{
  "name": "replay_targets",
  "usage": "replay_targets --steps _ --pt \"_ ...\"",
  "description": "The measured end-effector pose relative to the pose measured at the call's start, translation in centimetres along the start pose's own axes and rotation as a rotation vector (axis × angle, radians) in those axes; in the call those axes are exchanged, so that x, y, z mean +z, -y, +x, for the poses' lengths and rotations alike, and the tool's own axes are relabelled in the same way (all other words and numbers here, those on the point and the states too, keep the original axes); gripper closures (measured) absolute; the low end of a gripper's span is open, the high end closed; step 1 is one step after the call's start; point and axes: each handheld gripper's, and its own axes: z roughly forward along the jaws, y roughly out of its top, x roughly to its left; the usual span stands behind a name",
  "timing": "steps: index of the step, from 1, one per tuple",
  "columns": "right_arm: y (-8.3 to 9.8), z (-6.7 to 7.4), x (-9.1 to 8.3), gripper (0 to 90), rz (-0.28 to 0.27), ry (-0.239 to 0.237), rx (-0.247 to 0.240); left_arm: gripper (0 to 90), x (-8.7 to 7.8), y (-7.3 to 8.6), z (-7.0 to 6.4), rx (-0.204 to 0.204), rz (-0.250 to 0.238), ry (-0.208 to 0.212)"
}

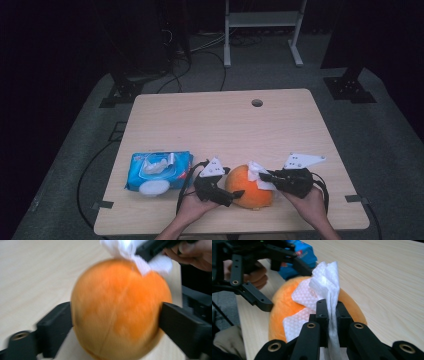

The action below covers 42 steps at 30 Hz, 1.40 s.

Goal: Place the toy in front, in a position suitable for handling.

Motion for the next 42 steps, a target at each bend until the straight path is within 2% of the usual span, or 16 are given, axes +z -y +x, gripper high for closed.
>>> replay_targets --steps 3,5,7,11,15,20,22,23,27,30,32,34,36,39,41,42 --pt "-0.4 0.9 0.6 82.9 -0.009 -0.025 -0.044 8.3 0.3 0.2 -0.2 0.007 0.013 0.014" --pt "-0.5 1.3 0.7 82.8 0.000 -0.020 -0.065 14.9 0.1 0.5 -0.3 0.020 0.009 0.007" --pt "-0.3 0.8 0.5 82.8 -0.001 -0.024 -0.043 19.6 0.0 0.6 0.0 -0.015 0.012 0.005" --pt "0.1 0.0 -0.2 82.8 -0.001 0.004 0.003 18.3 -0.1 0.7 0.6 -0.076 0.012 0.009" --pt "-0.2 0.6 0.0 82.6 -0.012 -0.021 -0.021 7.6 -0.2 0.1 0.1 -0.034 -0.018 0.011" --pt "-0.8 1.1 1.1 81.8 -0.017 -0.040 -0.063 9.5 0.2 -0.2 -0.8 0.023 0.001 -0.038" --pt "-0.7 0.9 1.0 81.8 -0.015 -0.030 -0.057 17.8 0.0 0.1 -0.3 -0.005 -0.003 -0.049" --pt "-0.5 0.7 0.9 81.9 -0.015 -0.024 -0.046 19.7 -0.1 0.4 0.1 -0.046 -0.007 -0.049" --pt "0.1 -0.4 0.6 82.4 -0.006 -0.002 0.013 21.1 -0.3 0.9 1.1 -0.129 -0.016 -0.039" --pt "0.1 -0.3 0.2 83.0 -0.018 0.005 0.022 21.3 -0.5 1.1 1.4 -0.151 -0.021 -0.037" --pt "-0.1 0.4 0.1 82.9 -0.033 -0.030 0.001 21.1 -0.5 1.2 1.6 -0.165 -0.022 -0.032" --pt "0.0 0.7 0.3 83.0 -0.016 -0.023 -0.021 20.9 -0.5 1.3 1.6 -0.162 -0.022 -0.028" --pt "0.5 0.0 0.2 83.1 -0.001 -0.026 0.020 21.1 -0.5 1.3 1.4 -0.156 -0.020 -0.029" --pt "1.4 -1.5 -0.1 83.6 0.073 0.054 0.096 20.7 -0.6 1.4 1.5 -0.161 -0.025 -0.025" --pt "1.7 -2.0 -0.6 83.6 0.029 0.018 0.147 17.2 -0.7 1.2 1.7 -0.160 -0.022 -0.015" --pt "1.6 -1.8 -0.8 83.6 0.001 -0.011 0.143 14.0 -0.7 1.0 1.6 -0.155 -0.029 -0.007"
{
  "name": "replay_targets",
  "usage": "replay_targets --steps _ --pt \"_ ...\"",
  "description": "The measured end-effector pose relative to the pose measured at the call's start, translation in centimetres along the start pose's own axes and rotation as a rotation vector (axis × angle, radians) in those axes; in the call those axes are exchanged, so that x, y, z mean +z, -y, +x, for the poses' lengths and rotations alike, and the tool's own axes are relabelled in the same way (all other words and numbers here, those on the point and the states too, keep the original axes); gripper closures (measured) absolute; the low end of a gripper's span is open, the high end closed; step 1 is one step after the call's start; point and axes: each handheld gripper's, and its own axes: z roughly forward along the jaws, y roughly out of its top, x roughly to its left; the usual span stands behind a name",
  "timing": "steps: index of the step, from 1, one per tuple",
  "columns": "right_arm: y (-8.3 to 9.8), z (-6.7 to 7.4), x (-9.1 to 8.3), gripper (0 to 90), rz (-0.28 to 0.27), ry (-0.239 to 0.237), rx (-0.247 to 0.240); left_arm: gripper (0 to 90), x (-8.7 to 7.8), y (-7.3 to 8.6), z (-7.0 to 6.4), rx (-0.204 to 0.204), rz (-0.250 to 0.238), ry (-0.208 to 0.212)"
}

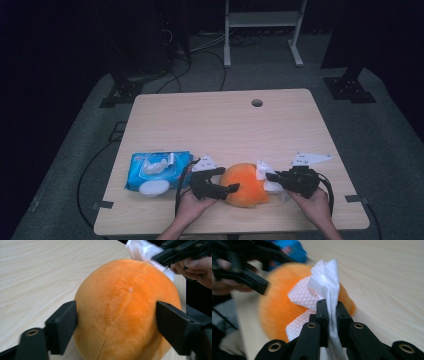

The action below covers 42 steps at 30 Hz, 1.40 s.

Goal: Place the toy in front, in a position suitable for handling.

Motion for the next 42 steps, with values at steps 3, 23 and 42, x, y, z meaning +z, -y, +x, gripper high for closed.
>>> replay_targets --steps 3,23,42 --pt "-0.6 0.8 0.4 83.6 -0.014 -0.030 -0.034 6.4 0.1 -0.6 -0.7 0.060 -0.011 -0.008" --pt "-0.8 1.7 1.2 83.3 0.000 -0.060 -0.099 19.6 -0.1 0.2 0.6 -0.022 -0.030 -0.039" --pt "-0.9 1.3 1.9 83.7 -0.011 -0.107 -0.044 2.2 0.7 0.2 -0.5 0.072 0.017 0.001"
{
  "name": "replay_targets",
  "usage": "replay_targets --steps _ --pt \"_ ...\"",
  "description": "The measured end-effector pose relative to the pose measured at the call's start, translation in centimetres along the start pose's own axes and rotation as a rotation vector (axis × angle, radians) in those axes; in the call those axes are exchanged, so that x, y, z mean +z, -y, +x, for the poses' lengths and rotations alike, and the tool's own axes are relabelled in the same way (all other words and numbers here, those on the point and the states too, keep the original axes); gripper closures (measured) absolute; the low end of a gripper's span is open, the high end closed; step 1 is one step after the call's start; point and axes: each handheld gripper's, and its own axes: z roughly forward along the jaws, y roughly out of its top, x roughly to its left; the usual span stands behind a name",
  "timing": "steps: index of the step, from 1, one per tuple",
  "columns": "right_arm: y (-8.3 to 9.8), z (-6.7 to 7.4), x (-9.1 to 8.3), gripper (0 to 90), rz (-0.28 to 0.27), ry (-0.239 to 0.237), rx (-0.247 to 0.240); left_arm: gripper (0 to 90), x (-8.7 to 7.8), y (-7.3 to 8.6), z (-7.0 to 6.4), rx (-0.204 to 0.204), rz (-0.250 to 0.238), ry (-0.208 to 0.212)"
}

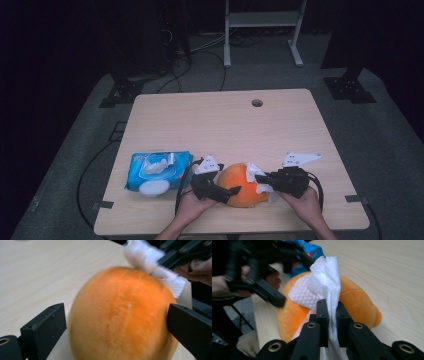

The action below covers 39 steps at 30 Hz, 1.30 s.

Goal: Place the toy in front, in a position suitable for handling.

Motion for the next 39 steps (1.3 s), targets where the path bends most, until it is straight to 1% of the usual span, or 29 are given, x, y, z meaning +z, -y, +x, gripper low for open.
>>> replay_targets --steps 1,2,3,5,6,7,8,9,11,12,13,15,16,17,19,20,22,24,26,27,28,30,32,33,34,35,36,37,39 --pt "-0.2 0.3 0.0 83.7 -0.005 -0.002 -0.025 2.5 0.0 0.1 -0.1 0.008 -0.003 -0.004" --pt "-0.4 0.5 0.0 83.8 -0.003 0.009 -0.047 5.9 0.0 0.2 -0.1 0.012 -0.007 -0.007" --pt "-0.4 0.6 0.1 83.8 -0.003 0.015 -0.047 10.5 -0.2 0.2 -0.2 0.014 -0.007 -0.013" --pt "0.0 -0.1 0.1 84.0 0.002 0.014 -0.012 15.8 -0.2 0.4 0.0 0.001 -0.015 -0.008" --pt "0.2 -0.5 0.1 84.1 0.016 0.030 0.006 17.1 -0.2 0.5 0.0 -0.001 -0.020 -0.014" --pt "0.4 -0.9 0.0 84.0 0.042 0.063 0.018 17.2 -0.2 0.5 -0.1 0.002 -0.021 -0.015" --pt "0.6 -1.3 -0.1 84.1 0.065 0.085 0.036 17.3 -0.2 0.5 -0.2 0.014 -0.018 -0.020" --pt "0.8 -1.6 -0.2 84.1 0.070 0.094 0.053 18.7 -0.3 0.5 -0.4 0.020 -0.022 -0.023" --pt "0.6 -1.6 -0.7 84.0 0.035 0.085 0.065 21.3 -0.3 0.5 -0.7 0.047 -0.024 -0.028" --pt "0.3 -1.3 -0.9 84.0 0.001 0.063 0.060 22.0 -0.2 0.5 -0.8 0.063 -0.023 -0.030" --pt "0.0 -1.0 -1.0 84.0 -0.033 0.037 0.046 22.3 -0.2 0.5 -1.0 0.077 -0.025 -0.031" --pt "-0.7 -0.2 -0.8 84.0 -0.050 0.015 0.002 22.6 -0.2 0.5 -1.3 0.104 -0.020 -0.036" --pt "-0.8 0.0 -0.6 84.0 -0.045 0.007 -0.011 22.6 -0.2 0.5 -1.3 0.108 -0.021 -0.037" --pt "-0.7 0.1 -0.2 84.1 -0.023 0.007 -0.013 22.7 -0.2 0.5 -1.3 0.110 -0.018 -0.038" --pt "-0.1 -0.3 0.0 84.2 0.003 0.020 0.004 22.9 -0.2 0.5 -1.3 0.110 -0.020 -0.039" --pt "0.2 -0.6 -0.1 84.2 0.020 0.032 0.019 22.9 -0.2 0.5 -1.3 0.112 -0.023 -0.039" --pt "0.5 -1.0 -0.6 84.2 0.047 0.075 0.029 22.8 -0.2 0.5 -1.4 0.123 -0.024 -0.038" --pt "0.4 -1.1 -1.2 84.1 0.006 0.061 0.044 22.8 -0.2 0.5 -1.5 0.136 -0.026 -0.037" --pt "-0.2 -0.4 -1.3 84.1 -0.042 0.024 0.020 22.8 -0.1 0.6 -1.7 0.146 -0.030 -0.040" --pt "-0.5 0.0 -1.2 84.1 -0.047 0.017 -0.004 22.8 0.0 0.7 -1.8 0.147 -0.036 -0.044" --pt "-0.8 0.4 -0.9 84.1 -0.036 0.018 -0.025 22.8 0.0 0.7 -1.9 0.150 -0.039 -0.047" --pt "-0.7 0.5 -0.1 84.2 0.007 0.031 -0.039 22.8 0.0 0.8 -1.8 0.146 -0.035 -0.047" --pt "-0.1 -0.2 0.0 84.3 0.009 0.023 0.004 22.8 0.0 0.8 -1.8 0.142 -0.041 -0.048" --pt "0.1 -0.6 -0.2 84.3 0.024 0.049 0.014 22.8 0.0 0.8 -1.8 0.142 -0.040 -0.047" --pt "0.4 -1.0 -0.4 84.4 0.053 0.092 0.011 22.8 0.0 0.8 -1.8 0.140 -0.041 -0.046" --pt "0.6 -1.4 -0.6 84.3 0.070 0.110 0.032 22.8 -0.1 0.8 -1.7 0.139 -0.041 -0.045" --pt "0.9 -1.8 -0.8 84.3 0.062 0.101 0.063 22.8 0.0 0.8 -1.8 0.142 -0.039 -0.045" --pt "0.9 -1.8 -1.1 84.3 0.041 0.093 0.068 22.8 0.0 0.7 -1.9 0.149 -0.041 -0.048" --pt "0.1 -1.0 -1.4 84.2 -0.015 0.051 0.037 22.5 0.1 0.6 -2.3 0.175 -0.038 -0.056"
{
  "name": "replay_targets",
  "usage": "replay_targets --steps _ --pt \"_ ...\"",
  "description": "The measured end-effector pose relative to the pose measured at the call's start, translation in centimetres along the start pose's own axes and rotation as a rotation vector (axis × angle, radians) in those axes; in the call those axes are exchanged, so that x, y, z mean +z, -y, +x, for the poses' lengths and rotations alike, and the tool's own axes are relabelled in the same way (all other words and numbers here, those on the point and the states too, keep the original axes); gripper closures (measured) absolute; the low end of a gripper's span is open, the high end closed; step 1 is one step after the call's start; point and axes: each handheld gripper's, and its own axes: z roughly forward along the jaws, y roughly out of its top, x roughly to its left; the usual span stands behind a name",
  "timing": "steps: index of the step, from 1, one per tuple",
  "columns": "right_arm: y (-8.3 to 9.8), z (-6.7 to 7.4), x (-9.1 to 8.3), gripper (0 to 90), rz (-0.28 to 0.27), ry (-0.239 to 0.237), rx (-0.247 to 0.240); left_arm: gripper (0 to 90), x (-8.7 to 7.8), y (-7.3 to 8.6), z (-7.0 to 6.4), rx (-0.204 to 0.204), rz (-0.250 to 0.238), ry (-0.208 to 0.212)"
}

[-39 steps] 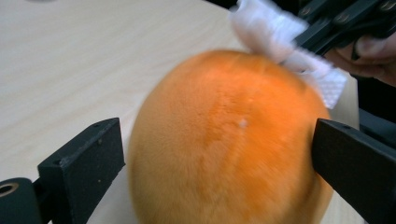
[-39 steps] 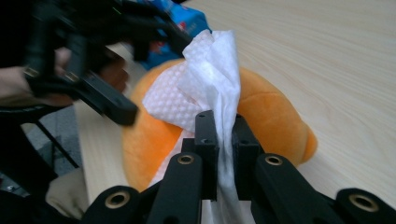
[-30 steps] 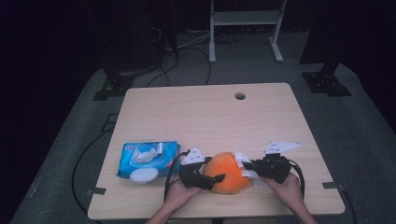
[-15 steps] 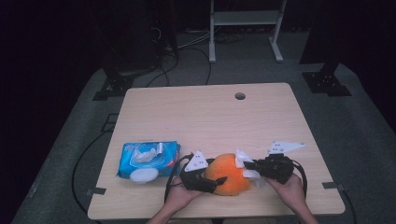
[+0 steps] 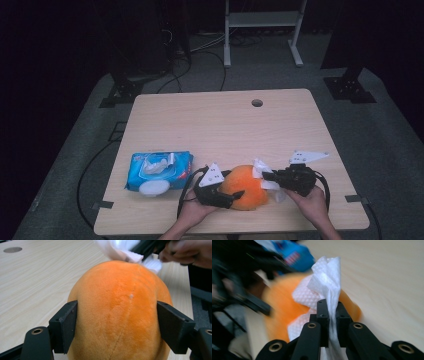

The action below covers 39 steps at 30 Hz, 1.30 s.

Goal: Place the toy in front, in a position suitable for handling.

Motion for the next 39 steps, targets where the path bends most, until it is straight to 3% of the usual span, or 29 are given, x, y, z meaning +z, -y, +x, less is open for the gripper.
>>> replay_targets --steps 2,4,6,11,14,17,20,22,23,25,27,28,31,34,37,39 --pt "-0.9 1.2 0.1 83.9 -0.037 -0.041 -0.051 21.7 0.1 -0.1 -0.4 0.024 0.000 -0.003" --pt "-1.2 2.0 0.9 83.8 -0.010 -0.053 -0.089 19.4 0.2 -0.2 -0.5 0.034 -0.001 0.001" --pt "-0.6 1.9 1.7 83.9 0.034 -0.045 -0.081 14.2 0.2 -0.3 -0.4 0.032 0.007 0.016" --pt "-0.1 1.4 1.1 83.9 0.047 -0.032 -0.077 1.1 0.1 -0.6 0.3 -0.036 0.029 0.019" --pt "0.2 1.0 0.6 83.9 0.046 -0.030 -0.055 5.7 0.0 -0.5 1.1 -0.096 0.027 0.081" --pt "-0.5 1.9 0.2 83.8 0.031 0.000 -0.105 21.5 -0.1 -0.7 0.6 -0.054 0.020 0.057" --pt "-1.5 3.6 0.3 83.7 -0.022 -0.042 -0.162 27.6 -0.2 -1.5 -0.6 0.042 0.006 0.018" --pt "-1.7 4.4 0.9 83.7 -0.002 -0.030 -0.208 30.8 -0.3 -1.6 -1.1 0.080 0.005 -0.004" --pt "-1.7 4.5 1.1 83.8 0.012 -0.016 -0.222 32.1 -0.4 -1.6 -1.0 0.076 0.002 -0.001" --pt "-1.4 3.7 0.9 83.9 0.012 -0.009 -0.188 32.9 -0.7 -1.4 -0.6 0.052 -0.006 0.004" --pt "-1.2 2.8 0.3 83.9 0.032 0.055 -0.171 32.4 -0.8 -1.6 -0.5 0.047 -0.021 0.004" --pt "-1.2 2.6 0.1 83.9 0.026 0.059 -0.151 32.0 -0.7 -1.7 -0.6 0.048 -0.024 0.007" --pt "-1.4 3.5 0.0 83.8 -0.011 0.046 -0.197 29.4 -0.4 -1.9 -0.9 0.065 -0.024 0.011" --pt "-1.5 3.8 0.5 83.9 0.020 0.049 -0.209 20.2 -0.3 -1.7 -0.8 0.053 -0.009 0.015" --pt "-0.7 2.8 0.7 84.2 0.063 0.069 -0.176 3.6 0.1 -1.5 -0.2 0.000 0.048 0.000" --pt "-0.5 2.2 0.6 84.2 0.064 0.078 -0.153 1.1 0.4 -1.1 0.4 -0.047 0.073 0.023"
